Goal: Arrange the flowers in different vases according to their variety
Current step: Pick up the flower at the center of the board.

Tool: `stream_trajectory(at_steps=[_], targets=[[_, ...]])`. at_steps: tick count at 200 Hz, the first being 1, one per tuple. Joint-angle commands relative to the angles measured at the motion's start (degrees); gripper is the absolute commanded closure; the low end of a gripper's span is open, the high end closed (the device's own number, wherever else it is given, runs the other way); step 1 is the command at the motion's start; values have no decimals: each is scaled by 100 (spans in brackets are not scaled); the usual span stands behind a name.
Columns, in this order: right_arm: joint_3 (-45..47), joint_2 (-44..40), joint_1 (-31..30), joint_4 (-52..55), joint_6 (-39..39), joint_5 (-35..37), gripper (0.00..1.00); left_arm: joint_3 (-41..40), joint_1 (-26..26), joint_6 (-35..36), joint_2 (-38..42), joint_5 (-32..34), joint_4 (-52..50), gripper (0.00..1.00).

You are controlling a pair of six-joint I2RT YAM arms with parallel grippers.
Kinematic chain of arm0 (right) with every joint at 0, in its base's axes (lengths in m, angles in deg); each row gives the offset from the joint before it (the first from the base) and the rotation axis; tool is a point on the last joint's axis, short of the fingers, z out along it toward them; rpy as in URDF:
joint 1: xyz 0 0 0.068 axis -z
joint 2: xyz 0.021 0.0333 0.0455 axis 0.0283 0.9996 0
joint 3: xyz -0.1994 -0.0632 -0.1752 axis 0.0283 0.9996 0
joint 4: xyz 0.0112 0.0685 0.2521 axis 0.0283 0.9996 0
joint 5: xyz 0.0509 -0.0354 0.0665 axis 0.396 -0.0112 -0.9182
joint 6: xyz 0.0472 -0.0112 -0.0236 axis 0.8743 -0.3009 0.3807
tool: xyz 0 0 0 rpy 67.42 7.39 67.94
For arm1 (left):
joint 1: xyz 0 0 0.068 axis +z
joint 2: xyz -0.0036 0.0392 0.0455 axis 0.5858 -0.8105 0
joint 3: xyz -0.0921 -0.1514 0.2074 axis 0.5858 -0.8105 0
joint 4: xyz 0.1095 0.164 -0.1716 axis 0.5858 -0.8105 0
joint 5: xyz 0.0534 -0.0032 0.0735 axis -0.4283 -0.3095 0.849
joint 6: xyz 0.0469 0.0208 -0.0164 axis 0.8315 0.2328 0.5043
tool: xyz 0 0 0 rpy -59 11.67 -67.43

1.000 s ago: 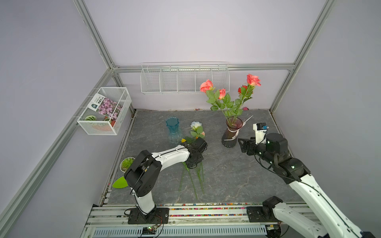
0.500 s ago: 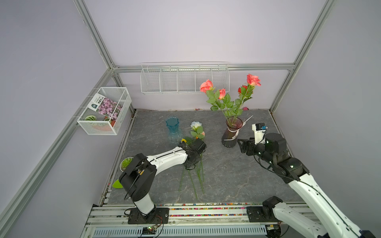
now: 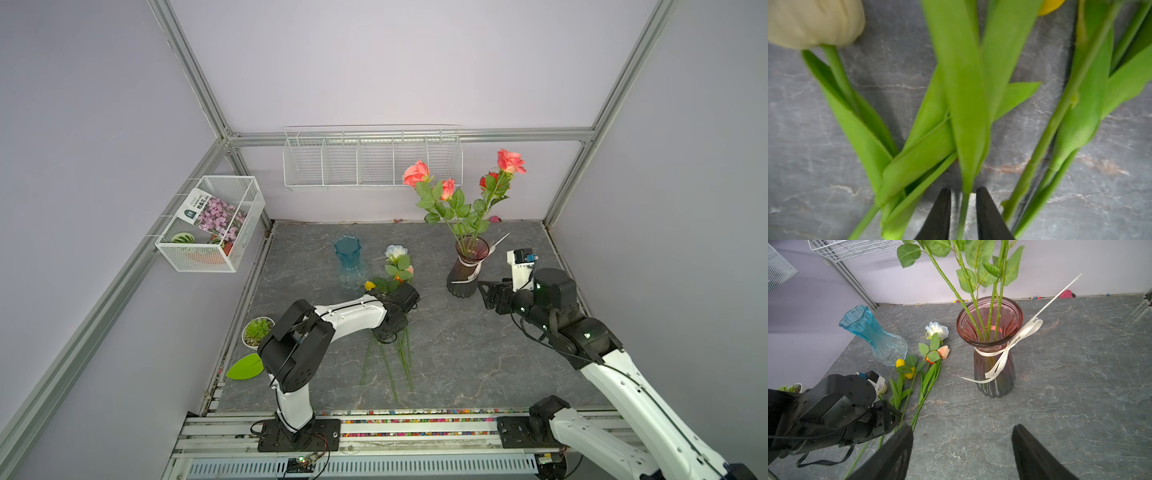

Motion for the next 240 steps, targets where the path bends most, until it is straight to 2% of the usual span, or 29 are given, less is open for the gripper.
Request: stream_trajectory(at_steps=[1,16,27,41,62,88,128,163,193,208,240], targets=[[103,-14,27,-79,26,-51,21,25,-7,10,-181,-36,49,74],[111,-22,24,-96,42,-92,21,30,-7,31,-181,0,51,75],[108,-14,24,-110,44,-115,21,39,-7,53,-186,0,59,80],[97,-3,29,-114,52,-164,21,94,-7,88,-189,26,0,100],[94,-17,25,-109,68,-173,21,278,-114,49,-58,296,-322,100],[152,-46,29,-165,152,-213,21,863,-476,62,231,1086,-976,100],[371,-142,28,-320,332,-341,21,1266,-585,682,805,1979,-1174,100],[560,-214,24,-396,433,-407,21,992,-578,2071,1851,2515,-507,100],[774,-215,29,-566,600,-537,22,670,-516,4097,2885,3052,859,100],[863,-214,24,-626,714,-614,22,628,-269,5149,3248,2776,1557,100],[1025,-215,24,-716,880,-919,22,552,547,6275,3713,1514,2801,100]])
